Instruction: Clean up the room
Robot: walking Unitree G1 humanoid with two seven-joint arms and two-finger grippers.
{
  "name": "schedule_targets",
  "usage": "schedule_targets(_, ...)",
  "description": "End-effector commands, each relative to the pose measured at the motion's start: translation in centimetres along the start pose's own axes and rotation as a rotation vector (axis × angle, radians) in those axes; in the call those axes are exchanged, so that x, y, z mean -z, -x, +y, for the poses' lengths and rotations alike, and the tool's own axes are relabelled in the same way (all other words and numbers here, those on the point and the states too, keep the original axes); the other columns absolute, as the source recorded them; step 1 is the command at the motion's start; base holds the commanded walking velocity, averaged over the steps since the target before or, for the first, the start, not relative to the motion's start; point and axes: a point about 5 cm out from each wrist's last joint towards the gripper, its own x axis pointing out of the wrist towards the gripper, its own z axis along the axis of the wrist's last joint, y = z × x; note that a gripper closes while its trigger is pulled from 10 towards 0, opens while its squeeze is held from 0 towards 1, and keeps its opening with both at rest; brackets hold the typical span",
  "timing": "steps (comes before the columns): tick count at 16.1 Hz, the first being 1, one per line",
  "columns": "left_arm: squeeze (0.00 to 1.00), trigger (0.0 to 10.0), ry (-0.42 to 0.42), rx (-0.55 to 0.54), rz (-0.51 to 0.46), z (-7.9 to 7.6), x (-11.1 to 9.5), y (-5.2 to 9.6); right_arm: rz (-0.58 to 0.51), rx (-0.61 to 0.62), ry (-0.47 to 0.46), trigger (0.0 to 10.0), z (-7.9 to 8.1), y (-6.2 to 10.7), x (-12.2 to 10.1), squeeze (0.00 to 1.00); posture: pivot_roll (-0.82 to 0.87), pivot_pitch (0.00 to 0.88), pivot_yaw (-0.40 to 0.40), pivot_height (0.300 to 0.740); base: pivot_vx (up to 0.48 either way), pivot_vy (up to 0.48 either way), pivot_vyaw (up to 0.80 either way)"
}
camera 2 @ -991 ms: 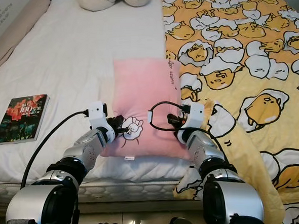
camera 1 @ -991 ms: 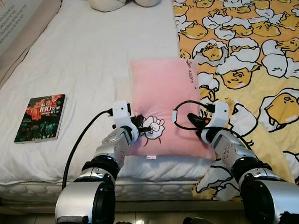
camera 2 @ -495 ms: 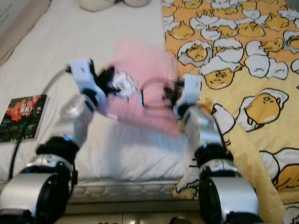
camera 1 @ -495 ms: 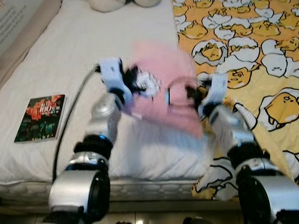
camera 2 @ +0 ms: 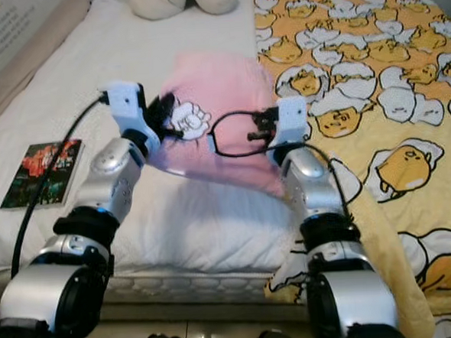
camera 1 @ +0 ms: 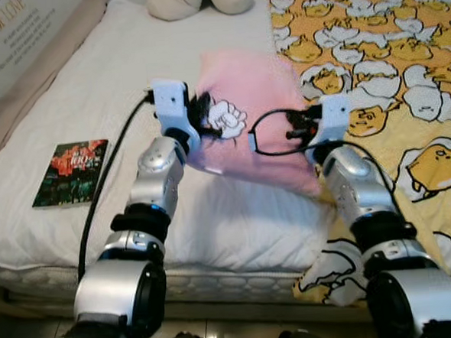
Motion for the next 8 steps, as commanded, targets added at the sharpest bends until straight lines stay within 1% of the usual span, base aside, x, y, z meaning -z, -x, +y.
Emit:
schedule_targets(1,0.00,10.0,-0.013,-0.055,-0.037,0.7,-0.7,0.1,-0.004,0.046,0.032,10.0,-1.1,0.6,0.0,0.00,-0.17,0.000,0.070,0.740,0.000,0.480,0.00)
schedule_targets(4,0.00,10.0,-0.019,-0.077,-0.016,0.7,0.0,0.4,0.015,0.048,0.038,10.0,-1.0,1.0,0.7,0.00,-0.17,0.000,0.069,0.740,0.000,0.480,0.00)
schedule_targets(6,0.00,10.0,-0.013,-0.086,-0.013,0.5,0.4,0.5,0.030,0.056,0.046,10.0,-1.0,1.1,1.0,0.00,-0.17,0.000,0.066,0.740,0.000,0.480,0.00)
schedule_targets(8,0.00,10.0,-0.015,-0.093,-0.015,0.3,0.4,0.5,0.034,0.062,0.056,10.0,-1.1,1.1,1.0,0.00,-0.17,0.000,0.063,0.740,0.000,0.480,0.58)
